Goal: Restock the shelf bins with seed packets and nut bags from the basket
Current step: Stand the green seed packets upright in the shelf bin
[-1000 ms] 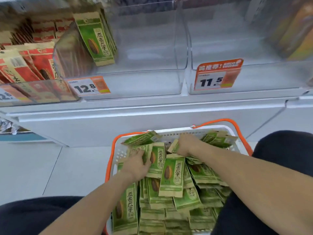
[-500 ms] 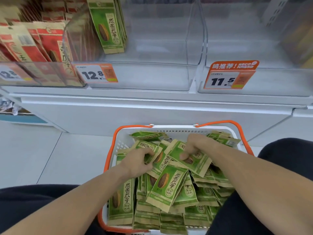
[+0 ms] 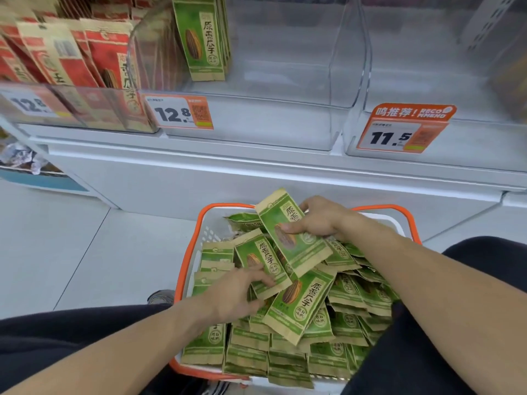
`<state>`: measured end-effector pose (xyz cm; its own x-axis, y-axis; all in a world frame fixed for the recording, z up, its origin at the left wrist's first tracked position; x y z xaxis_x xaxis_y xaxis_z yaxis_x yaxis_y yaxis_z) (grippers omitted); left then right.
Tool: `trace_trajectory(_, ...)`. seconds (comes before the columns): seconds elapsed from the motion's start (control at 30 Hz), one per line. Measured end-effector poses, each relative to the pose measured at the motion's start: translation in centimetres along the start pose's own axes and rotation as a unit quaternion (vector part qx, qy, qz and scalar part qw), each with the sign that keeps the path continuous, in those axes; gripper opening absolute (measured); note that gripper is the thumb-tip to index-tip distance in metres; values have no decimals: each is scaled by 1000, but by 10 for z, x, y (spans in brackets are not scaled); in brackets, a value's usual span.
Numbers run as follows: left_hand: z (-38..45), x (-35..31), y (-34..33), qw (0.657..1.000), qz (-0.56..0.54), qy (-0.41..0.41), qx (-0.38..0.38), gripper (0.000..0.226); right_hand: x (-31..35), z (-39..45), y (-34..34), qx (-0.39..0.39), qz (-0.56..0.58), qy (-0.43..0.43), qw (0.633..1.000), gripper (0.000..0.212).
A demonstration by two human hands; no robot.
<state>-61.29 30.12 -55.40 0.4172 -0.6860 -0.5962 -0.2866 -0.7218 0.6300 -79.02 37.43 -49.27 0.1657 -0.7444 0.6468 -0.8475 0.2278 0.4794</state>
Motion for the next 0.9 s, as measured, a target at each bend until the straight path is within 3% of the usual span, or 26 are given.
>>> trace_trajectory(0.17,3,21,34,964,-198,96,-151,8,-33,9,-51,21,-21,-52,998,26)
trace_trajectory(0.23,2,40,46,926,-256,157,-227,12,-41,10,-60,6,-9,-68,998,30)
trace_trajectory(0.3,2,60,49,891,-307,216,-255,24,-44,12,-64,-8,11,-76,997,30)
trace_trajectory(0.4,3,75,42,861,-361,285,-214,38,-50,17,-67,-7,68,-91,994,24)
trace_trajectory(0.57,8,75,43,829,-436,304,-175,39,-58,21,-83,20,169,-137,976,25)
trace_trajectory(0.63,9,77,41,827,-435,322,-150,37,-56,21,-85,46,183,-148,971,30)
trace_trajectory(0.77,10,82,37,820,-457,327,-111,29,-43,14,-82,80,214,-152,962,19)
trace_trajectory(0.9,9,77,36,804,-489,325,-95,17,-39,15,-76,79,184,-139,970,23)
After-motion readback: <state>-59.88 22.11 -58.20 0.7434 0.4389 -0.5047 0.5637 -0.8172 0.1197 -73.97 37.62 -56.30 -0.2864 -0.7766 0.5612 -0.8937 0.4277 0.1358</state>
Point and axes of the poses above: each hand's wrist, its own z-axis towards the middle knuckle, its own y-axis out of the back of the hand, x = y × z, the point moved 8 cm from there along z, towards the middle knuckle, and after that the axes turned 6 degrees about y, right-handed, at the moved point
